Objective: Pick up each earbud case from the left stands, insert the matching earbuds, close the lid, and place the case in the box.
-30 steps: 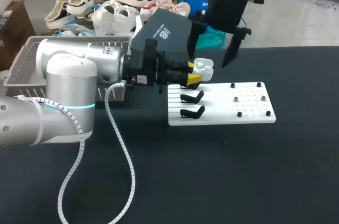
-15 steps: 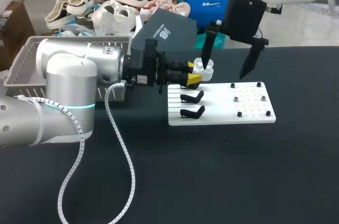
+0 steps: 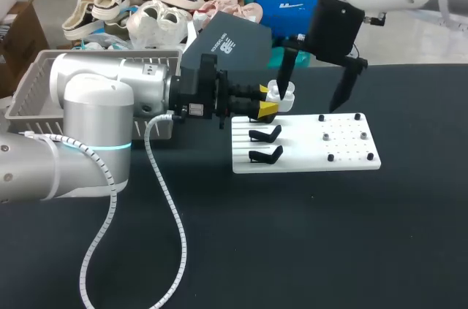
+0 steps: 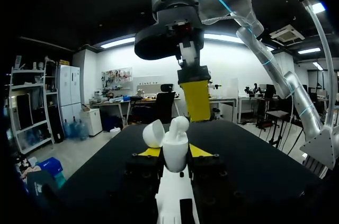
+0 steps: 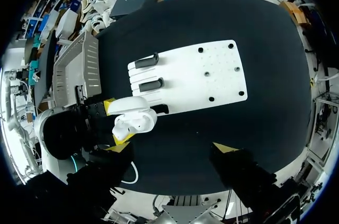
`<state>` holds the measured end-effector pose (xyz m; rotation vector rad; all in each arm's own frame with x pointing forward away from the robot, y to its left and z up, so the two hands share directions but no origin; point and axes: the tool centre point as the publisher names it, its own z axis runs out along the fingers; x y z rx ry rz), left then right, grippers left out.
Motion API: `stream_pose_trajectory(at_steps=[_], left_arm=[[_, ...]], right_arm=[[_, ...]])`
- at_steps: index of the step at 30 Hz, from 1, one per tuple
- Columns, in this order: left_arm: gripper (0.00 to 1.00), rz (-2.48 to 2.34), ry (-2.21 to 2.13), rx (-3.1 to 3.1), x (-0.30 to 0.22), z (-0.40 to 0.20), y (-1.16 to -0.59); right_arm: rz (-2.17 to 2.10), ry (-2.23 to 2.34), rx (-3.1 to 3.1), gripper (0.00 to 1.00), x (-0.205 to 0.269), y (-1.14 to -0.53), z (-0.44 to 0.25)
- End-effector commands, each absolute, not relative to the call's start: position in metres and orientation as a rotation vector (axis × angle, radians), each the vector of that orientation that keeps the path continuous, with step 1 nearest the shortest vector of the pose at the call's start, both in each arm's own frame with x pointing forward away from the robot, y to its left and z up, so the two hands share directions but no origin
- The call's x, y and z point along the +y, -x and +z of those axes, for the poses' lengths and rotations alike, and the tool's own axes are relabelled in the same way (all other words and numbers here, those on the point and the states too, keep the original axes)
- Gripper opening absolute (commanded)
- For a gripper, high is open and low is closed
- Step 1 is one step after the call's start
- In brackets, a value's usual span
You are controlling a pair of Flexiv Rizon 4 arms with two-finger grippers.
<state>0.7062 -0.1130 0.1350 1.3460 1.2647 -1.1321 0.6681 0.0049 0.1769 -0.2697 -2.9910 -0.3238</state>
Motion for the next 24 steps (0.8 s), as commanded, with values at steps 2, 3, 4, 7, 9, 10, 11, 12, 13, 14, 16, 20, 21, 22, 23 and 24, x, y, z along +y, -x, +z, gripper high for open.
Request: stream_pose_trajectory(at_steps=[2, 3, 4, 7, 9, 10, 11, 12, 13, 14, 16, 20, 21, 22, 23, 24], left_arm=[[0.00, -1.130, -1.343, 1.265, -0.113, 0.135, -0.705], [0.00, -1.130, -1.343, 1.265, -0.113, 0.135, -0.705], [0.00, -1.130, -1.343, 1.265, -0.113, 0.135, -0.705], [0.00, -1.130, -1.343, 1.265, -0.113, 0.135, -0.705], [0.00, -1.130, -1.343, 1.265, -0.113, 0.135, -0.705], [0.00, -1.130, -1.343, 1.265, -0.113, 0.135, -0.705], [0.00, -1.130, -1.343, 1.265, -0.113, 0.135, -0.705], [0.00, -1.130, -1.343, 1.265, -0.113, 0.135, -0.705], [0.00, -1.130, -1.343, 1.265, -0.113, 0.135, -0.705], [0.00, -1.130, -1.343, 1.265, -0.113, 0.135, -0.705], [0.00, -1.130, -1.343, 1.265, -0.113, 0.135, -0.705], [0.00, -1.130, -1.343, 1.265, -0.113, 0.135, -0.705], [0.00, -1.130, -1.343, 1.265, -0.113, 0.135, -0.705], [0.00, -1.130, -1.343, 1.265, -0.113, 0.135, -0.705], [0.00, -1.130, -1.343, 1.265, -0.113, 0.135, -0.705], [0.00, -1.130, -1.343, 1.265, -0.113, 0.135, -0.705]], right_arm=[[-0.310, 0.266, -2.977, 0.95, 0.009, -0.675, 0.176], [-0.309, 0.265, -2.977, 0.95, 0.010, -0.675, 0.175], [-0.308, 0.265, -2.979, 0.95, 0.010, -0.676, 0.175], [-0.309, 0.268, -2.981, 0.95, 0.011, -0.677, 0.175], [-0.318, 0.265, -2.984, 0.95, 0.012, -0.676, 0.177], [-0.321, 0.263, -2.984, 0.96, 0.013, -0.676, 0.178], [-0.324, 0.261, -2.987, 0.96, 0.013, -0.676, 0.179], [-0.325, 0.259, -2.991, 0.97, 0.013, -0.675, 0.181], [-0.327, 0.260, -2.994, 0.98, 0.013, -0.676, 0.182], [-0.326, 0.268, -3.002, 1.00, 0.012, -0.677, 0.184], [-0.325, 0.288, -3.008, 1.00, 0.010, -0.681, 0.187], [-0.328, 0.338, -3.021, 1.00, 0.005, -0.693, 0.194], [-0.330, 0.353, -3.020, 1.00, 0.004, -0.698, 0.195], [-0.334, 0.369, -3.018, 1.00, 0.002, -0.702, 0.196], [-0.329, 0.383, -3.022, 1.00, 0.001, -0.706, 0.196], [-0.332, 0.400, -3.020, 1.00, -0.001, -0.711, 0.196]])
